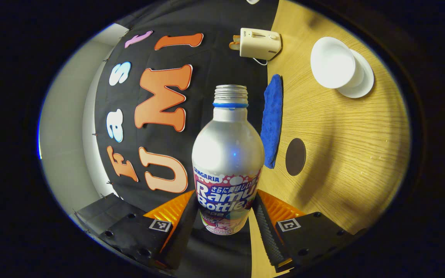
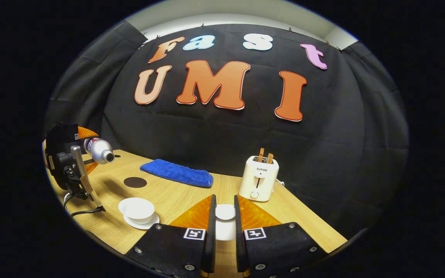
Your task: Open the teacup lid with one hand, grasp the water bottle and pour water into the teacup with the other hand; after pouring, place the water bottle on the coaster and then close the teacup lid.
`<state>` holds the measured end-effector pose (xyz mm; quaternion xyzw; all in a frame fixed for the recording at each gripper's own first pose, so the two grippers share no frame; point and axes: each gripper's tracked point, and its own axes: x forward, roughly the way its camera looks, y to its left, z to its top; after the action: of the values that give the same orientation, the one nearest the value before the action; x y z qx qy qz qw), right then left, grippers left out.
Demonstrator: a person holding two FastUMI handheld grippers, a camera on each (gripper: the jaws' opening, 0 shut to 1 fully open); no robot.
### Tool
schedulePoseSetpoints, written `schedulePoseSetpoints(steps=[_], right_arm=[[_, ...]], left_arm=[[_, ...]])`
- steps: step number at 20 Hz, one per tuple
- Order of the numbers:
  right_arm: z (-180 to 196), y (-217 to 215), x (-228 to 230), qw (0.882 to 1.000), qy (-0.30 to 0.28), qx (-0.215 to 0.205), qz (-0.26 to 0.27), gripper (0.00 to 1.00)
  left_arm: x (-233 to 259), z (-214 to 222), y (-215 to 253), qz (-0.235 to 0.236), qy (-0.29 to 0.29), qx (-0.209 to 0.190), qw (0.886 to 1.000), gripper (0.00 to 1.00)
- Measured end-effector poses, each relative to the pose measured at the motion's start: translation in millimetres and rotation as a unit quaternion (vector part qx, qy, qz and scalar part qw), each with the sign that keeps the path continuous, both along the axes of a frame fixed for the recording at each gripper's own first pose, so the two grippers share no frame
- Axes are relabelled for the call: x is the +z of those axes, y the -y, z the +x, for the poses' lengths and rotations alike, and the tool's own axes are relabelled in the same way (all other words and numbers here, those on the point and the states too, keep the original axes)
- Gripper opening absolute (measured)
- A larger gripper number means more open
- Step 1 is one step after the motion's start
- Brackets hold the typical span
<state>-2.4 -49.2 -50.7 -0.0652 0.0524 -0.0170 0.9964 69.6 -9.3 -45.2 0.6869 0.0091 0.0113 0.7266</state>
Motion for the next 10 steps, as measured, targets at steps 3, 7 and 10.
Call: schedulePoseSetpoints(steps=[3,7,10], right_arm=[[-2.1,-3.1,1.9,1.0,0.001,0.006,0.002,0.22],[-6.4,-9.2,-0.4,1.0,-0.001,0.018,-0.004,0.22],[-7.7,-7.8,0.3,1.0,0.0,0.019,-0.01,0.22]], left_arm=[[7.8,6.6,13.5,0.063,0.002,-0.024,0.998,0.87],[16.8,10.3,34.6,0.126,0.003,-0.057,0.99,0.84],[15.3,8.0,48.5,0.169,-0.002,-0.069,0.983,0.87]])
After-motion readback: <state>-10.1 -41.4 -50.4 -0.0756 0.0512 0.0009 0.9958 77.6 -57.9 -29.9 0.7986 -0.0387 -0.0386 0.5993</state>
